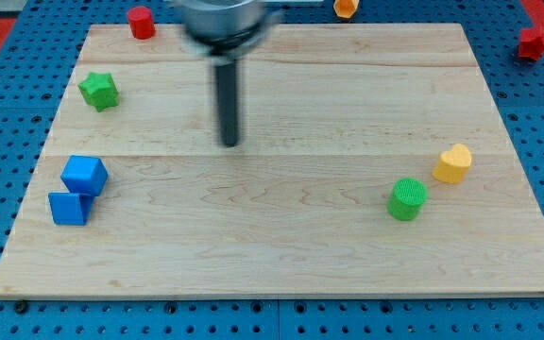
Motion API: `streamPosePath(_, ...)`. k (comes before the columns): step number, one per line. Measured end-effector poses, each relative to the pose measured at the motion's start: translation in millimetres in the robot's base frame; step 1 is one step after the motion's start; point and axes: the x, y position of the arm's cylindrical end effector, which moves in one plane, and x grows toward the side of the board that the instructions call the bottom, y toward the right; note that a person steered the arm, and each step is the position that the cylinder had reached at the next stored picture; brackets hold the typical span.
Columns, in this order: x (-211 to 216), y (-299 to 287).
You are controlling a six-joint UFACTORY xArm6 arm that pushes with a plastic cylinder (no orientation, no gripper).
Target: Move your arm to the right side of the green star
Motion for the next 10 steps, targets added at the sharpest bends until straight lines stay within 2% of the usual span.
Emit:
streamPosePath(1,-63.1,-84.0)
streamPosePath(2,-21.5,41.1)
streamPosePath(3,28.1,-35.1)
streamPosePath(4,-39.3,-139.6)
streamPosePath(5,-133.3,-125.0)
streamPosePath(6,-77.9,31.4)
streamPosePath(7,32.4,188.5)
streamPosePath(8,-69.0,228.4)
streamPosePath(9,-164.1,136.9)
streamPosePath(10,-144.8,3.3)
